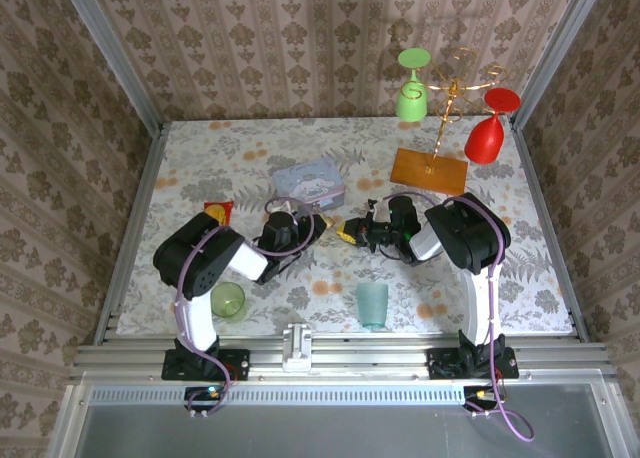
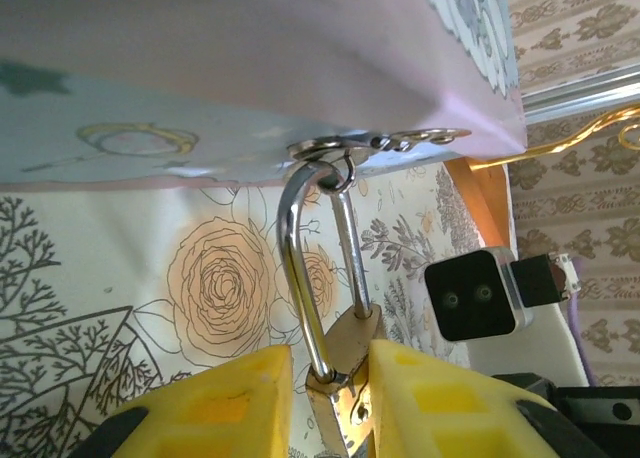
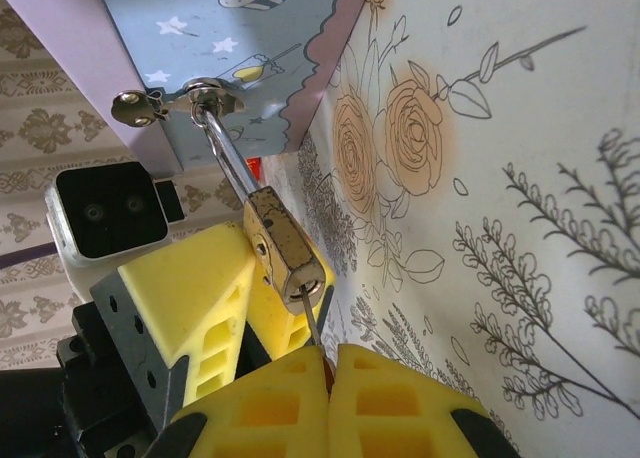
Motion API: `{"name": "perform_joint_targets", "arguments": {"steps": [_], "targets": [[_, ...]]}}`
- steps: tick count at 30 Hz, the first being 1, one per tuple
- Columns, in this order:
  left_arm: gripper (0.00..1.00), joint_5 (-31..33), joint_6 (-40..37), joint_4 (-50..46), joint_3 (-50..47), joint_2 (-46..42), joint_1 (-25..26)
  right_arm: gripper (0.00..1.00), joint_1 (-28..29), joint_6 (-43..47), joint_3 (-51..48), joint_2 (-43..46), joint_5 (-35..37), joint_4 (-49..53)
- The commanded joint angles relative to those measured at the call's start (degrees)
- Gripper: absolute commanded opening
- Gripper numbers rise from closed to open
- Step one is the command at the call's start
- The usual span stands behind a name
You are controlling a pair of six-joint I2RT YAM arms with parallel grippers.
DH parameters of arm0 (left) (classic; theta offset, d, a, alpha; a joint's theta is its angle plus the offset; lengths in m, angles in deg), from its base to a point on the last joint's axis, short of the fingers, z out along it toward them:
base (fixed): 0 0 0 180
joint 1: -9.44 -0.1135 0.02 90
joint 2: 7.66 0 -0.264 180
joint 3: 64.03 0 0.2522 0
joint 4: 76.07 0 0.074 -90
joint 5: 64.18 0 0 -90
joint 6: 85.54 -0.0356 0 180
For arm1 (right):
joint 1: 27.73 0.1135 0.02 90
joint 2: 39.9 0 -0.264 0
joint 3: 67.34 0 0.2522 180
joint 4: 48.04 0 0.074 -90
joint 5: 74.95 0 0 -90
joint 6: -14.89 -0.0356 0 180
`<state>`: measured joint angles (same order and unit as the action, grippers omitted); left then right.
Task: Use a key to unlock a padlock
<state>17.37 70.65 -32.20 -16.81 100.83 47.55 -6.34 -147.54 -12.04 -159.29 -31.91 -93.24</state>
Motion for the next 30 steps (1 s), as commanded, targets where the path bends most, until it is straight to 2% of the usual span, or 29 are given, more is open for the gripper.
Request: {"name": "perform_joint_targets", "arguments": {"steps": [1,9,20,26,30], "targets": [[0.25,-1.4,-2.0,-3.0,1.9,2.5,-0.3,0.0,0.5,0.9,0.2,0.2,0.8,-0.4],[0.26,-1.7,-2.1,-1.0,3.4,4.0,-0.7,0.0,0.5,2.2,0.8,0.5,1.0,0.7],[0.1,-2.0,-1.3,0.6,3.0,3.4,-0.9,0.0,0.7,3.3,0.6,0.5,2.0,1.9],[0.02,-1.4,4.5,7.9,1.5,4.3,-1.0,0.0,0.5,2.3,-2.0,0.8,3.8,-1.5],[0.0,-1.4,8.7,13.6,1.2,6.3,-1.2,0.0,0.4,0.1,-2.6,-0.4,4.4,-6.0]]}}
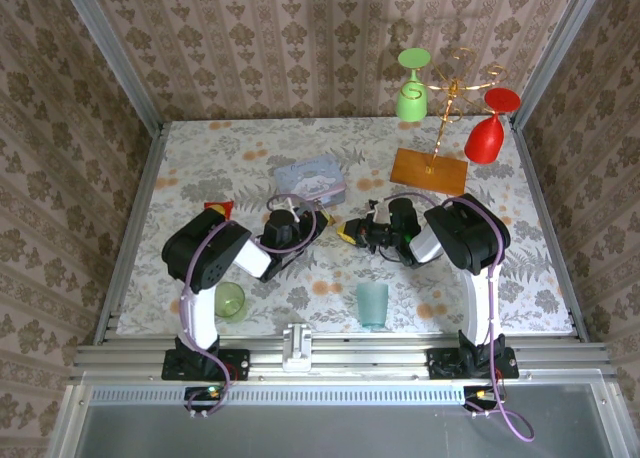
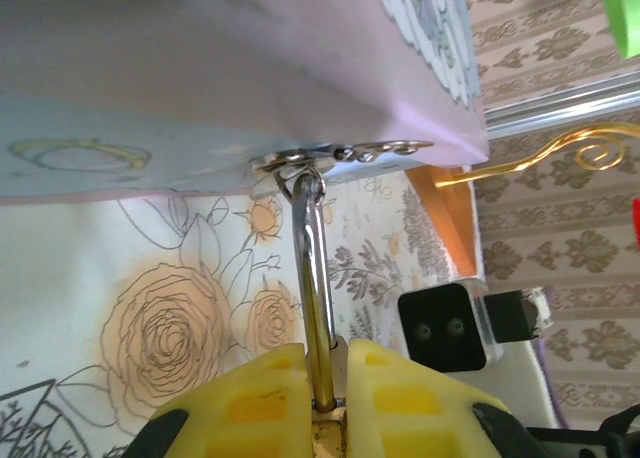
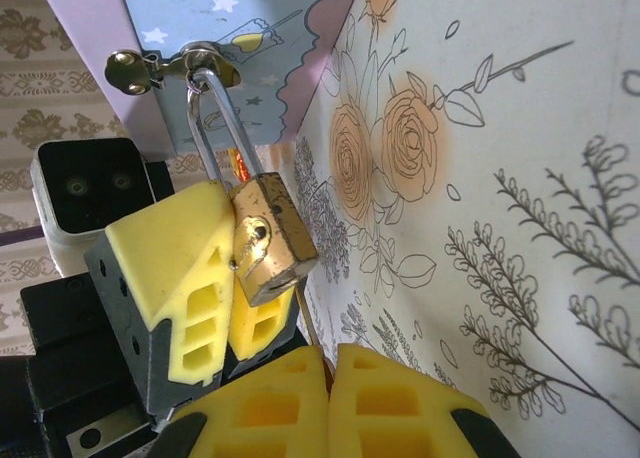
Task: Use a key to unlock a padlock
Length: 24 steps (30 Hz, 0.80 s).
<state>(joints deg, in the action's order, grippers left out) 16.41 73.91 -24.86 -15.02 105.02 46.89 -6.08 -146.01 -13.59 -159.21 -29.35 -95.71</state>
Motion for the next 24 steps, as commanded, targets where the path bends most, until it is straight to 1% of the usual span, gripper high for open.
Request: {"name": "perform_joint_targets", "arguments": {"steps": [1,4,13,24], "targets": [[0.0,-0.8,5.9,6.9,-0.5,2.3,-0.5,0.0,0.0,-1.9,-1.1,-0.6,2.0,-4.9],[0.0,-0.7,6.3,7.4,-1.0,2.4,-0.5,0.0,-0.2,-3.9,-1.4,-1.4,1.9,-9.5],[0.0,-1.2,6.8,8.0,-1.3,2.4,-0.9,0.0,-0.2,-4.1,-2.2,-1.9,2.0,-11.9],[0.0,-1.0,7.3,8.2,-1.1,1.1,-0.5,0.0,0.0,-5.4,-0.3,-3.5,1.6,-12.5]]}}
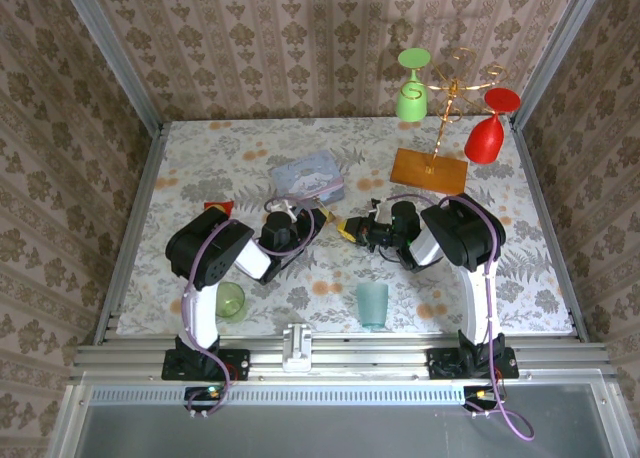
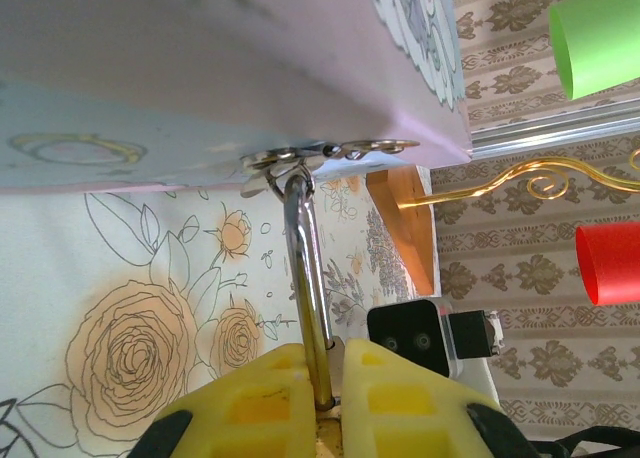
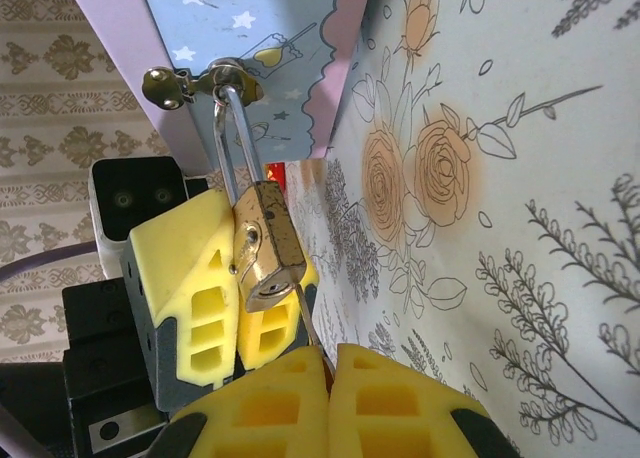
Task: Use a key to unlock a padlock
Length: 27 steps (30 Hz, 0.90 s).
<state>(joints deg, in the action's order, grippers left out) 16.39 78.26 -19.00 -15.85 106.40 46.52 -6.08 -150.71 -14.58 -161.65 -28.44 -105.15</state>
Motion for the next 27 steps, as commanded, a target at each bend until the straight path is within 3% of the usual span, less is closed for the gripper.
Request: {"name": "perform_joint_targets", "arguments": {"steps": [1,27], "targets": [[0.0,-1.1,2.9,2.3,-0.1,-0.2,-0.1,0.0,-0.1,-0.7,0.4,-0.9,0.9,-3.4],[0.0,-1.9,3.3,2.6,0.1,0.6,-0.1,0.0,0.2,0.6,0.0,-0.3,0.3,-3.3]]}}
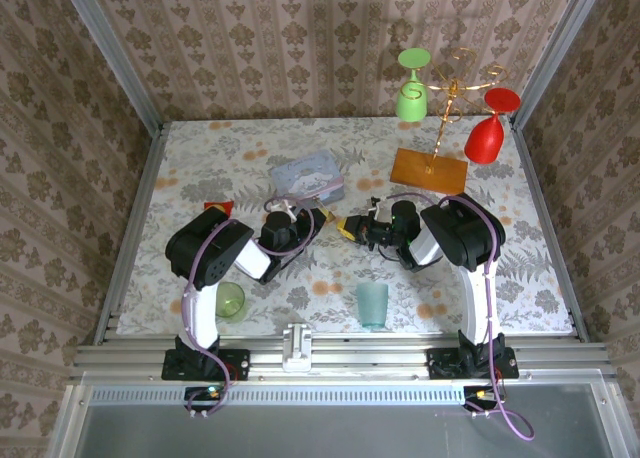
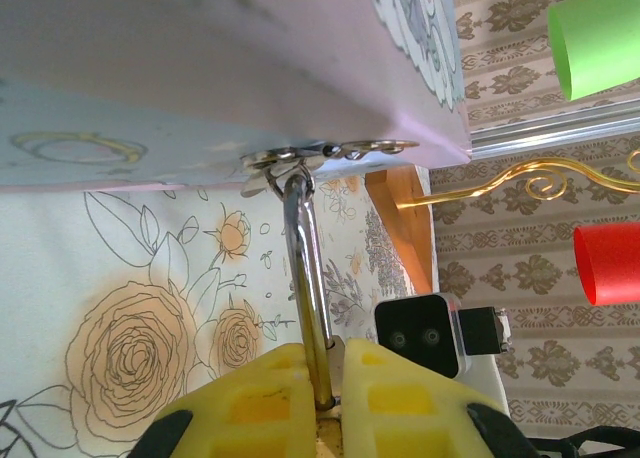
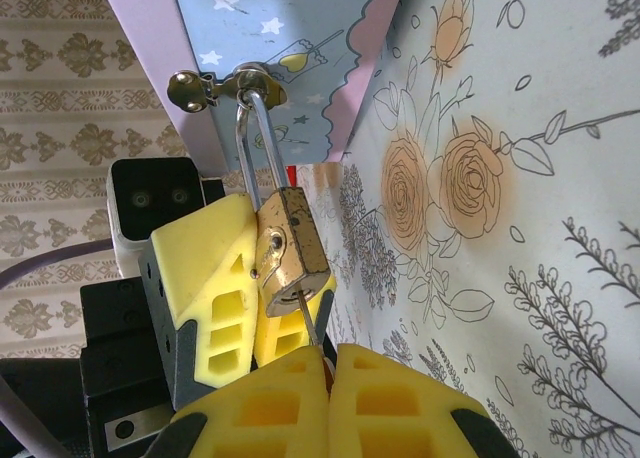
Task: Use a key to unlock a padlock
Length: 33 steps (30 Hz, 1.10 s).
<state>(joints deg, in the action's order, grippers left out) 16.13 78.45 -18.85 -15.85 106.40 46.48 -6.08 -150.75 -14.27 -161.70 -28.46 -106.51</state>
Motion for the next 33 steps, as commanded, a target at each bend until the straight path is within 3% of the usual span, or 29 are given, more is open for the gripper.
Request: {"name": "perform_joint_targets", "arguments": {"steps": [1,25,33], "targets": [[0.0,-1.8,3.7,2.9,0.1,0.6,0.0,0.0,0.2,0.5,-0.2,-0.3,0.4,-1.9],[0.0,-3.7,7.5,3.0,1.1,-2.5,2.4,0.0,-0.6,-3.0,6.5,-3.4,-2.7,-2.4],[0.0,-4.8,7.7,2.8,1.2,-2.0,3.3,0.0,0.4,-1.5,6.9,-1.3,0.8,-2.0]]}}
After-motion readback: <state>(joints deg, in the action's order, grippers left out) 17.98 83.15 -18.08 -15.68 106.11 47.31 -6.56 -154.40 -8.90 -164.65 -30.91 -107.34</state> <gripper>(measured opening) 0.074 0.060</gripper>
